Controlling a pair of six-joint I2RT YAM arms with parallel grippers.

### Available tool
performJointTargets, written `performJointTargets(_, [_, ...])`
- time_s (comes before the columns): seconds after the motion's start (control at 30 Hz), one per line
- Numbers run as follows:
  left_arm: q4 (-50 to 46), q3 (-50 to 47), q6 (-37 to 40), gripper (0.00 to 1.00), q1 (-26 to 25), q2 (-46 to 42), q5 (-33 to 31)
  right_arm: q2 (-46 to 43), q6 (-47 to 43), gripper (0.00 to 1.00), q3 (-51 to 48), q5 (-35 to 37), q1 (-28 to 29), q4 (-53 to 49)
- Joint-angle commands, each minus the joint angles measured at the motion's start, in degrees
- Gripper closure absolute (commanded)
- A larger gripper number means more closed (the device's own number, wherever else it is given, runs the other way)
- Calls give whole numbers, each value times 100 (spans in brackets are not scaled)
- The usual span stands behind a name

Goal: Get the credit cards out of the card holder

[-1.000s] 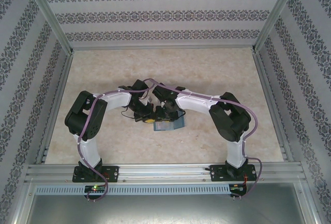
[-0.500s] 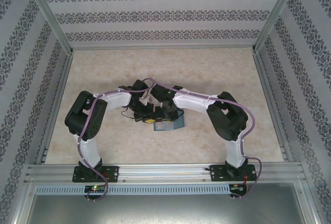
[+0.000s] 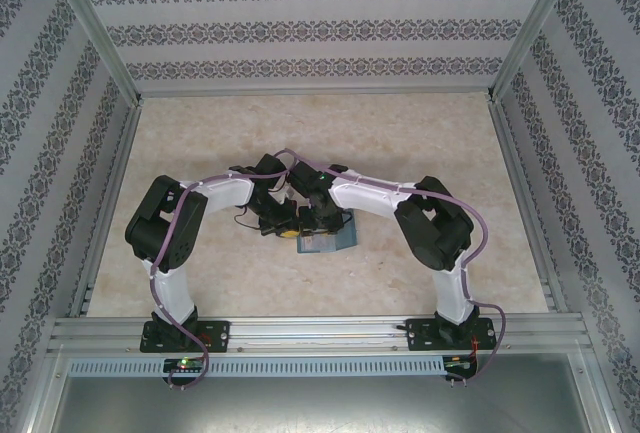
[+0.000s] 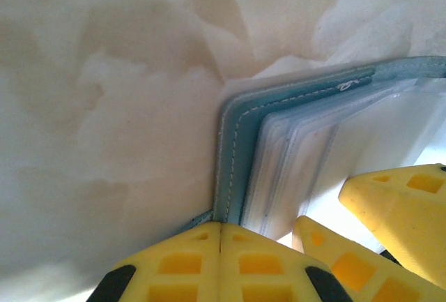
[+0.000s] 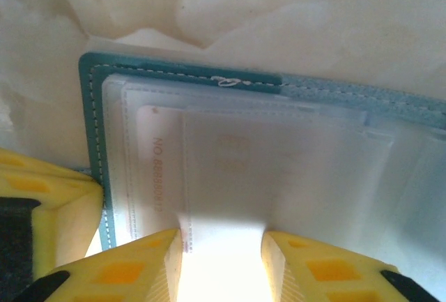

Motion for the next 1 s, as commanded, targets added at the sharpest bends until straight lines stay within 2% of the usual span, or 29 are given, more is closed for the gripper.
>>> performJointTargets(0.0, [-206, -163, 93, 100, -61, 132, -186, 418, -111, 64, -121, 327, 83, -319])
performJointTargets(0.53, [-254, -127, 92, 100, -60, 102, -207, -123, -57, 88, -85, 294, 84, -236])
performJointTargets(0.77, [-397, 90, 50, 100, -80, -111, -226, -451, -27, 91, -175, 123, 51, -77])
performJointTargets(0.97, [-186, 218, -225, 100, -201, -279, 77, -707, 58, 92, -398, -130, -4, 252])
